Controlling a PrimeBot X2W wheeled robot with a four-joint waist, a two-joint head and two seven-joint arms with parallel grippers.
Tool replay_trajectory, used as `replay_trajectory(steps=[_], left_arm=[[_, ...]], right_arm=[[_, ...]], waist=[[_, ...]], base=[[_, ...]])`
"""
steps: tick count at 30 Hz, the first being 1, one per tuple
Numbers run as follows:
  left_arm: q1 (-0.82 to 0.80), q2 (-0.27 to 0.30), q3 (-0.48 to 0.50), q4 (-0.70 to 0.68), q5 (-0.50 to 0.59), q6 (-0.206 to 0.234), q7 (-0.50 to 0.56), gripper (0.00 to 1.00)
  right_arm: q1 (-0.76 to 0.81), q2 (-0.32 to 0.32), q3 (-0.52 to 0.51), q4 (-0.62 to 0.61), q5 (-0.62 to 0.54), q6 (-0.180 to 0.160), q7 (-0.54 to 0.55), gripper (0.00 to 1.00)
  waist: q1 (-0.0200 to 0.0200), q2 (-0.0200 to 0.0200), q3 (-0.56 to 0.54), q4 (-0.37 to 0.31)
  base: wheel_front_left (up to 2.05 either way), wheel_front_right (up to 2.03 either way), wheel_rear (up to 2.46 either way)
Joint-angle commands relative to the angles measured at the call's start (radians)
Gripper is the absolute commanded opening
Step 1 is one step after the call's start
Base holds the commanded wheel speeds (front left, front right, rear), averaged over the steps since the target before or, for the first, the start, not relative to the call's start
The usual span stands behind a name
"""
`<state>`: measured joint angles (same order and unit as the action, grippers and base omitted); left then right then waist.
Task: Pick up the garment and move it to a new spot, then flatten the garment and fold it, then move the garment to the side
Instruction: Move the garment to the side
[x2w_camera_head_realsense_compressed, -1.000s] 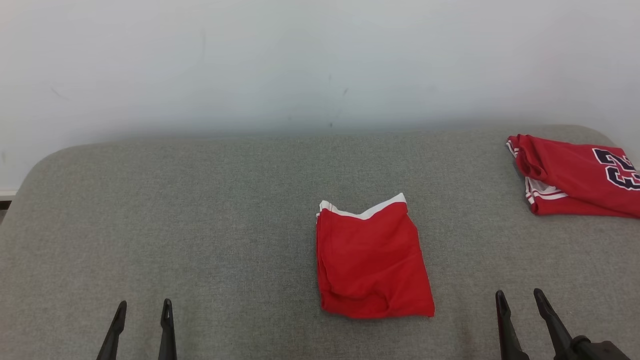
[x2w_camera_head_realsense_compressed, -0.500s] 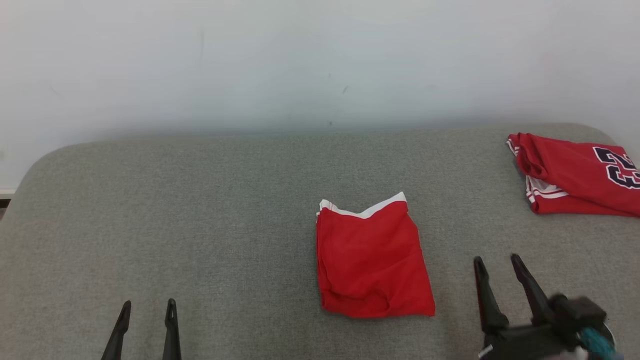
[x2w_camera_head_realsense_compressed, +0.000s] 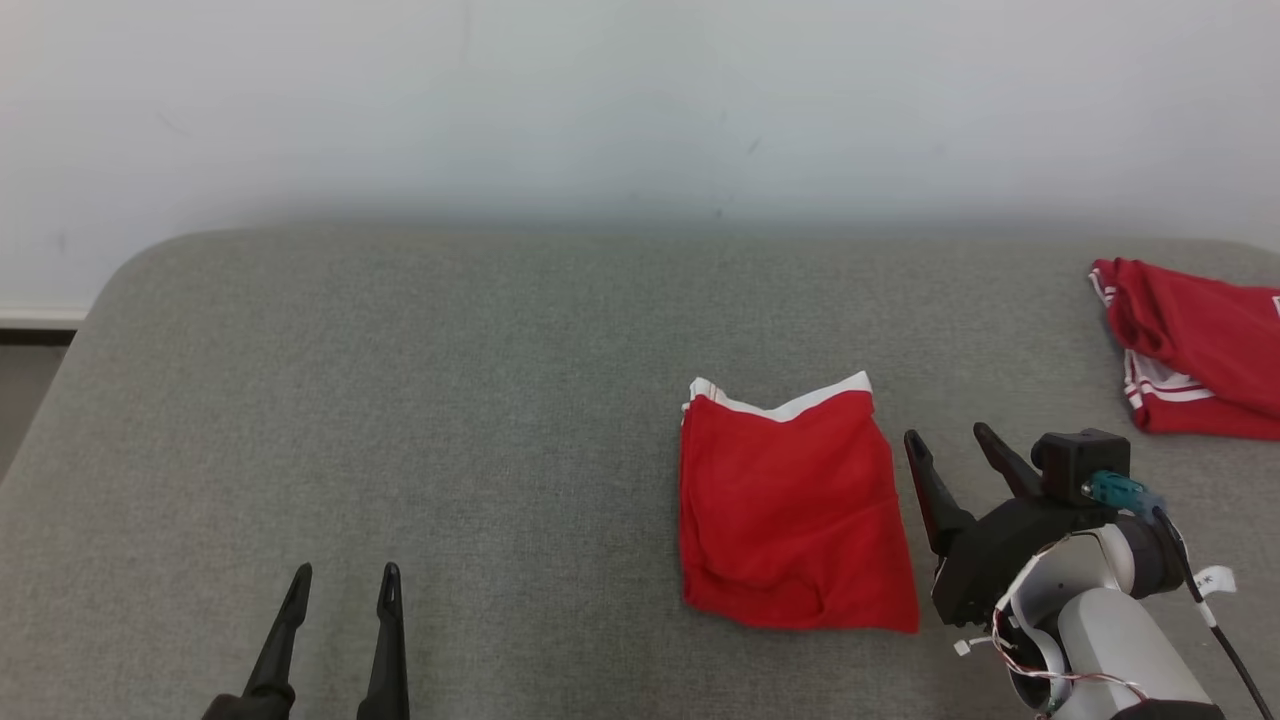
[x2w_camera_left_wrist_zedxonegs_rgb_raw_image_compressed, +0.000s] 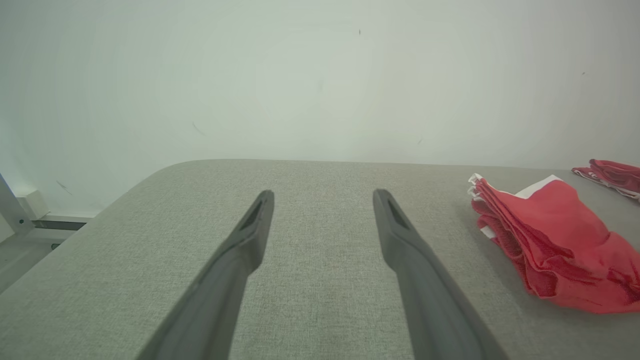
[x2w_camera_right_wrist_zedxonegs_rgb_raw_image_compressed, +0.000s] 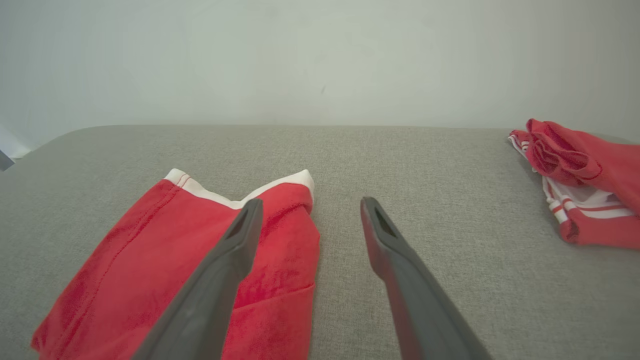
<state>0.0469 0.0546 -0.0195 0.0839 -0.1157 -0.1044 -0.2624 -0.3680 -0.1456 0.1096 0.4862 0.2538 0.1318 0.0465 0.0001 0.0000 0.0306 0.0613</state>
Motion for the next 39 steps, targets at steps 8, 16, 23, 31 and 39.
replay_trajectory(steps=[8,16,23,31,39], left_arm=[[-0.045,-0.004,-0.005,0.014,-0.009,0.001,-0.003,1.0],[-0.066,-0.004,-0.011,0.022,-0.011,0.003,-0.003,1.0],[-0.082,-0.005,-0.012,0.031,-0.016,0.004,-0.003,1.0],[-0.076,-0.005,-0.011,0.03,-0.028,0.014,-0.003,1.0],[-0.112,-0.005,-0.019,0.006,-0.007,0.01,-0.003,1.0]], right_arm=[[-0.074,0.004,0.019,0.157,0.032,-0.003,0.081,1.0],[-0.137,0.016,0.045,0.296,0.064,-0.003,0.141,1.0],[-0.146,0.018,0.104,0.387,0.103,-0.003,0.177,0.49],[-0.215,-0.046,0.163,0.401,0.106,-0.003,0.112,0.0],[-0.349,-0.132,0.289,0.358,0.136,-0.003,0.112,0.0]], waist=[[-0.0001,0.0,0.056,0.044],[-0.0001,0.0,0.081,0.056],[-0.0001,0.0,0.091,0.064],[-0.0001,0.0,0.101,0.049],[-0.0001,0.0,0.185,0.007]], base=[[0.0,0.0,0.0],[0.0,0.0,0.0],[0.0,0.0,0.0],[0.0,0.0,0.0],[0.0,0.0,0.0]])
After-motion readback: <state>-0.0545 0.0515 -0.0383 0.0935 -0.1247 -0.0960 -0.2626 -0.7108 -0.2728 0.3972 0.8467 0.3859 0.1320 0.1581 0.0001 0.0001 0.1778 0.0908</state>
